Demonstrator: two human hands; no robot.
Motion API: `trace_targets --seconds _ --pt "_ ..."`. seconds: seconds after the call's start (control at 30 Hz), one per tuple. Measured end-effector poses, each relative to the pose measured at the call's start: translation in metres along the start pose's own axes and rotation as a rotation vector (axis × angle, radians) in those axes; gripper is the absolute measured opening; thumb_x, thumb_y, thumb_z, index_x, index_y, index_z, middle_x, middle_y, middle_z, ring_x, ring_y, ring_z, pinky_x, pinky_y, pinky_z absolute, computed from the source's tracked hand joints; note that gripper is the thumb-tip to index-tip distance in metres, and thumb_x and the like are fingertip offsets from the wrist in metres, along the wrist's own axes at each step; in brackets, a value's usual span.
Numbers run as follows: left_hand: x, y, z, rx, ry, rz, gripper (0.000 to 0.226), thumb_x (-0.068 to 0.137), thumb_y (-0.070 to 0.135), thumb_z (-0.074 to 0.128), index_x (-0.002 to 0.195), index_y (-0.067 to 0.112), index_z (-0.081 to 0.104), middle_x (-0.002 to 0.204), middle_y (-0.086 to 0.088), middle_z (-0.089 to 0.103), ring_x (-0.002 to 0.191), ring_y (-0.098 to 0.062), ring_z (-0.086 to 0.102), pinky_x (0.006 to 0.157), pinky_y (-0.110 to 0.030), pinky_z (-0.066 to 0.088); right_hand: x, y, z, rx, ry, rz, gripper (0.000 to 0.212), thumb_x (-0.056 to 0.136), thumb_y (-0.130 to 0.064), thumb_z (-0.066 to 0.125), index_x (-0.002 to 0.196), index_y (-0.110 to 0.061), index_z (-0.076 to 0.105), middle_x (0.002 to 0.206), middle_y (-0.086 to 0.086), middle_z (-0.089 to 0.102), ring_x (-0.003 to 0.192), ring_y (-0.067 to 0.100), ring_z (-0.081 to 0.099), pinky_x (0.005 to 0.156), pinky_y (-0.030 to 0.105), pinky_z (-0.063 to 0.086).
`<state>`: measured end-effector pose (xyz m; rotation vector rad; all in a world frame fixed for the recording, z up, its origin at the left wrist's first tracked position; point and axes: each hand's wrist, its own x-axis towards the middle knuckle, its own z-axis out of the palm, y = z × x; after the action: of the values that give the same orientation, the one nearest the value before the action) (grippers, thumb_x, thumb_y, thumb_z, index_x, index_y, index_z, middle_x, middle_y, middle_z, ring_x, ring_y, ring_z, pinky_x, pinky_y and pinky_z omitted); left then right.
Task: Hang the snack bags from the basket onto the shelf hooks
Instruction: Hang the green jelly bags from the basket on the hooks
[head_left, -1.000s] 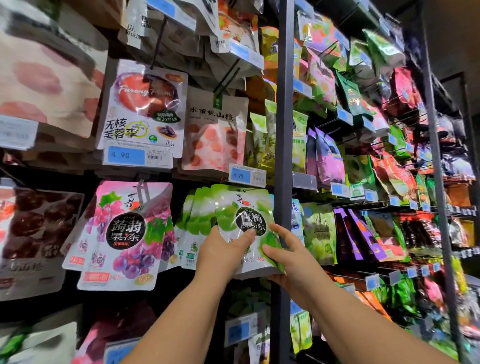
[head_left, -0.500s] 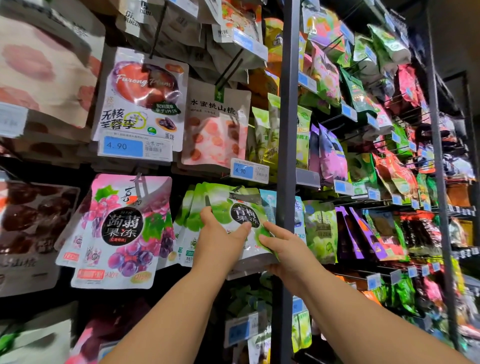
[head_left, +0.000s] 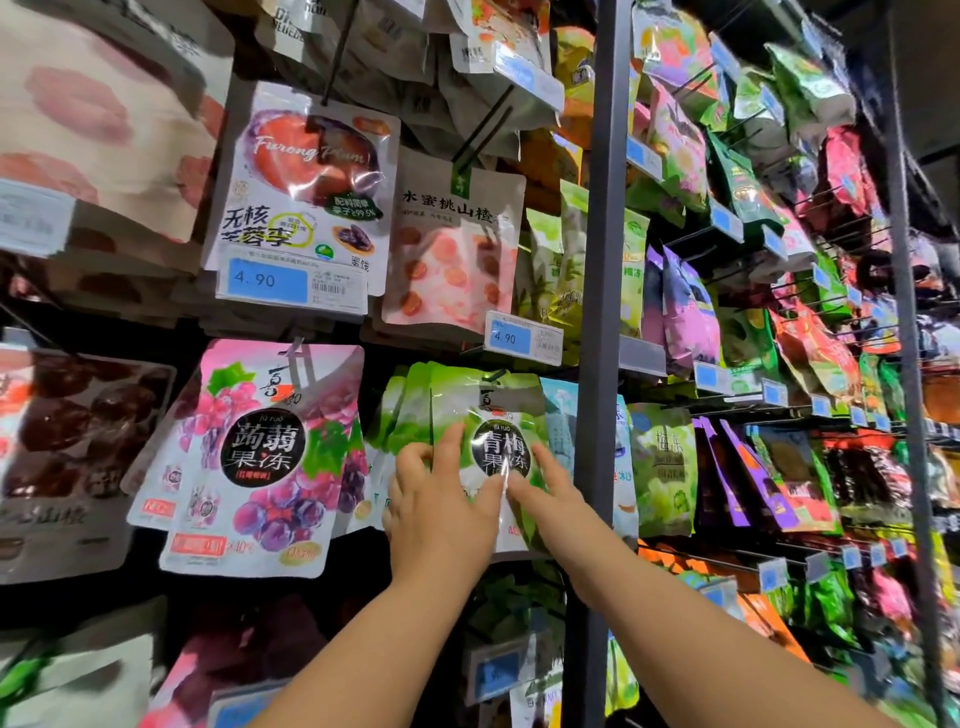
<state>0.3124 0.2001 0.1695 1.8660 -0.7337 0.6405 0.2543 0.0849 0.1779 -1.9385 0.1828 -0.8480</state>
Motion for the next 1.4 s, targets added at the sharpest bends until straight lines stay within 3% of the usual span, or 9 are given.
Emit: trace_targets --seconds 0.1,0.17,0.3,0.4,0.53,0.73,1.07,1.23,1.4 --pt "0.001 -0.001 0.004 0.014 0.003 -0.031 0.062 0.095 0.051 0.050 0.149 0.047 0.019 0.160 0.002 -0.002 0.148 -0.027 0.003 0.118 -0.051 0.014 0.006 0.001 0.003 0.006 0.010 0.000 0.067 0.097 -0.055 0.048 0.154 -0.047 0.013 0.163 -0.004 0.018 0.148 0.021 0.021 0.119 0.046 0.024" --pt "0.003 -0.005 0.008 -0.033 -0.031 -0.025 0.065 0.095 0.051 0.050 0.149 0.048 0.015 0.162 0.005 -0.010 0.150 -0.026 -0.004 0.120 -0.053 0.012 0.010 0.002 0.005 0.020 0.045 0.017 0.068 0.096 -0.057 0.048 0.153 -0.045 0.013 0.161 -0.002 0.023 0.145 0.022 0.028 0.118 0.046 0.027" --pt "0.009 -0.015 0.011 -0.182 -0.097 -0.001 0.072 0.092 0.056 0.053 0.150 0.050 0.010 0.163 0.008 -0.012 0.152 -0.025 0.005 0.117 -0.054 0.026 0.013 0.003 0.006 0.085 0.046 0.053 0.068 0.097 -0.048 0.052 0.151 -0.039 0.013 0.149 -0.001 0.037 0.128 0.022 0.044 0.109 0.042 0.038" --pt "0.012 -0.019 0.005 -0.236 -0.099 0.001 0.077 0.086 0.063 0.056 0.149 0.051 0.013 0.163 0.007 -0.010 0.152 -0.022 0.004 0.118 -0.053 0.025 0.010 0.003 0.008 0.099 -0.014 0.082 0.068 0.097 -0.044 0.054 0.151 -0.040 0.013 0.140 -0.007 0.038 0.119 0.018 0.045 0.100 0.034 0.038" --pt "0.017 -0.026 -0.004 -0.224 -0.129 0.018 0.080 0.085 0.059 0.061 0.150 0.052 0.015 0.163 0.007 -0.011 0.152 -0.023 0.005 0.119 -0.051 0.023 0.005 0.003 0.006 0.063 -0.058 0.070 0.066 0.100 -0.026 0.050 0.152 -0.041 0.012 0.145 -0.007 0.037 0.112 0.011 0.047 0.096 0.030 0.037" --pt "0.018 -0.028 -0.007 -0.030 -0.160 0.004 0.080 0.089 0.059 0.056 0.152 0.051 0.007 0.163 0.006 -0.016 0.151 -0.028 -0.002 0.117 -0.052 0.015 -0.012 0.011 -0.002 -0.170 -0.093 -0.046 0.069 0.101 -0.024 0.048 0.154 -0.046 0.009 0.159 -0.008 0.025 0.144 0.015 0.029 0.101 0.023 0.026" --pt "0.029 -0.029 0.015 0.030 -0.159 -0.128 0.075 0.097 0.054 0.045 0.152 0.047 -0.005 0.163 0.003 -0.019 0.150 -0.034 0.000 0.120 -0.050 0.015 0.020 0.023 0.011 -0.231 -0.103 -0.015 0.067 0.103 -0.022 0.039 0.154 -0.048 0.004 0.162 -0.002 0.023 0.141 0.023 0.034 0.097 0.027 0.030" --pt "0.047 -0.038 0.023 0.065 -0.157 -0.214 0.075 0.096 0.055 0.044 0.152 0.049 -0.006 0.162 0.005 -0.021 0.149 -0.035 0.003 0.119 -0.052 0.019 0.046 0.028 0.020 -0.273 -0.106 0.064 0.065 0.102 -0.026 0.040 0.157 -0.039 0.008 0.164 0.001 0.019 0.147 0.026 0.024 0.114 0.037 0.025" --pt "0.061 -0.048 0.027 0.065 -0.156 -0.242 0.074 0.097 0.053 0.045 0.152 0.050 -0.005 0.163 0.004 -0.021 0.150 -0.036 0.002 0.118 -0.051 0.016 0.058 0.029 0.029 -0.347 -0.101 0.069 0.066 0.102 -0.027 0.038 0.152 -0.053 0.003 0.160 0.009 0.029 0.138 0.031 0.037 0.092 0.029 0.031"
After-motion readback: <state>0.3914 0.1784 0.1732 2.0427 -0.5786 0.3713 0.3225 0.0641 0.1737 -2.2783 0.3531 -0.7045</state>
